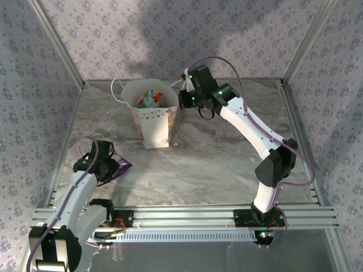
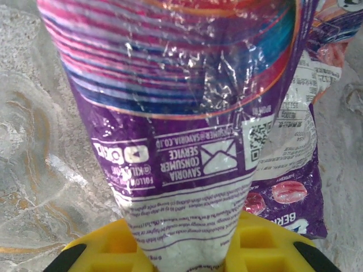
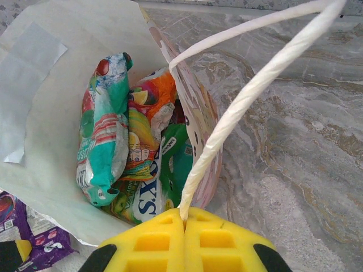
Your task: Place the snacks into the paper bag
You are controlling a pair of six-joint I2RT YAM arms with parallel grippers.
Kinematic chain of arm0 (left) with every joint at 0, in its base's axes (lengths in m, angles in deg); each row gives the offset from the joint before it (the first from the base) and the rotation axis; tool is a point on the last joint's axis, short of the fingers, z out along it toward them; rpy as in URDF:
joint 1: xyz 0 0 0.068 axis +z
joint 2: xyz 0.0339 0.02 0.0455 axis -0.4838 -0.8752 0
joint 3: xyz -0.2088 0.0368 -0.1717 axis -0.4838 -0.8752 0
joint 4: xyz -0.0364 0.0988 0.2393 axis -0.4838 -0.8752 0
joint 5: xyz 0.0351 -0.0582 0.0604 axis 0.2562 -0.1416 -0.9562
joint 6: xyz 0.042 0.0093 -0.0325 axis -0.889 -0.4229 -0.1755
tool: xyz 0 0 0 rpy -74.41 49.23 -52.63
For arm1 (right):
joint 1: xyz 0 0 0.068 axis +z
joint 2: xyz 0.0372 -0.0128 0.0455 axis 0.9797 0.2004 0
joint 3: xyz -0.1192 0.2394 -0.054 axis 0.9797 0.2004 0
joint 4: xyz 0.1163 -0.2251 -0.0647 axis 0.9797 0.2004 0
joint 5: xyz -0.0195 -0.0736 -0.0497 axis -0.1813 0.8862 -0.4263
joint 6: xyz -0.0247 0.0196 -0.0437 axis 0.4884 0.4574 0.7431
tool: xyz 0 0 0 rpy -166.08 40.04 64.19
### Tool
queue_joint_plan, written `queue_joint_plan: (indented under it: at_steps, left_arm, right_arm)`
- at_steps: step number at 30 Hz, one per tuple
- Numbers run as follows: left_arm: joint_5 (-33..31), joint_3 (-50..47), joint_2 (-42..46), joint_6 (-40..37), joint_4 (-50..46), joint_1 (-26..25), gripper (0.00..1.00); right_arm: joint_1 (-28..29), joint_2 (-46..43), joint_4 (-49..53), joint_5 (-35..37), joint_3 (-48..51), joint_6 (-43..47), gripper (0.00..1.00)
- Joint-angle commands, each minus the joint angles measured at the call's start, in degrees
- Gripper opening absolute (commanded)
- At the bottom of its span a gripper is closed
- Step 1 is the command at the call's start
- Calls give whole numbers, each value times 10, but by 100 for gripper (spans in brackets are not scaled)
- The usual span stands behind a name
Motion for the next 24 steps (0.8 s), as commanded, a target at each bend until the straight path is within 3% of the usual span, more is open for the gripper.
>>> queue_joint_plan:
  at_steps: [1, 18, 24]
  left_arm:
    - [-43, 47, -17, -12, -26, -24, 0]
    - [-210, 241, -58, -28, -194, -147, 2]
    - [-214, 285, -62, -46, -213, -163, 0]
  right_arm:
    - [-9, -1, 25, 7, -18, 3, 0]
    - [-18, -5, 24, 1, -12, 6, 0]
    - [-20, -10, 19, -1, -5, 5, 0]
